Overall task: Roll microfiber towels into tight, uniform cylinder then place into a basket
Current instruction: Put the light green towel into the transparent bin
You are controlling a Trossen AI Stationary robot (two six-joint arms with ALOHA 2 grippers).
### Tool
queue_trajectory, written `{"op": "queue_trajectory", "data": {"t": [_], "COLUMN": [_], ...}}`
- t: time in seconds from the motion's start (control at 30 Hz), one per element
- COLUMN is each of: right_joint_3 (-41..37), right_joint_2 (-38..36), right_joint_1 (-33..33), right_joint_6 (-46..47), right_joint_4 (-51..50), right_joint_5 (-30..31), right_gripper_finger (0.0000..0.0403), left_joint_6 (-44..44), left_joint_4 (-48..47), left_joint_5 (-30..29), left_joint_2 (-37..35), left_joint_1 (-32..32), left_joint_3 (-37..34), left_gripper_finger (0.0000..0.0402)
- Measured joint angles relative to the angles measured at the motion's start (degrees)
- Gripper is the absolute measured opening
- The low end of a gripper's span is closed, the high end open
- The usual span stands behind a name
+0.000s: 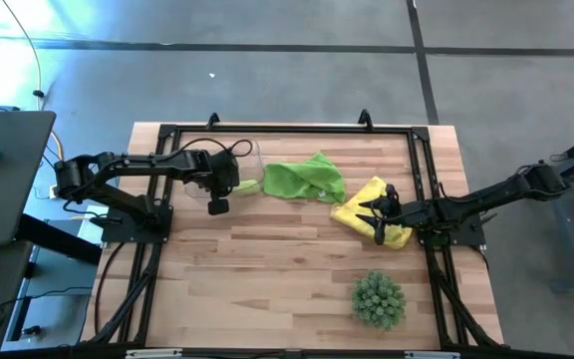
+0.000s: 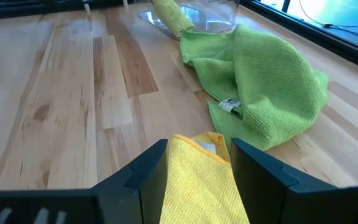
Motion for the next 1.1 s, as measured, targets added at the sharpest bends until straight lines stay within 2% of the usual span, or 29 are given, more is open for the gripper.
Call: {"op": "queue_trajectory", "data": {"t": [0.37,0.47,0.6,0.93,1.1], "right_joint_3": [-0.02,-0.02,-0.02,-0.02,-0.04], "right_joint_2": [0.00,0.00,0.00,0.00,0.00], "right_joint_1": [0.01,0.00,0.02,0.02,0.02], "right_joint_6": [-0.02,-0.02,-0.02,-0.02,-0.02], "right_joint_4": [-0.01,0.00,-0.01,-0.02,-0.02], "right_joint_5": [-0.09,-0.09,-0.09,-0.09,-0.09], "right_gripper_finger": [0.0165,0.0165,0.0165,0.0165,0.0165], "left_joint_6": [-0.15,-2.69,-5.11,-5.99,-6.03], "left_joint_4": [0.92,1.52,0.55,-0.86,-4.72], "left_joint_5": [0.90,0.94,2.25,3.22,3.70], "left_joint_2": [0.00,0.00,0.00,-0.44,-2.49], "left_joint_1": [0.00,0.12,0.64,1.62,1.57], "left_joint_3": [0.02,0.02,0.02,0.02,2.01], "left_gripper_finger": [0.0022,0.0031,0.0061,0.0168,0.0197]}}
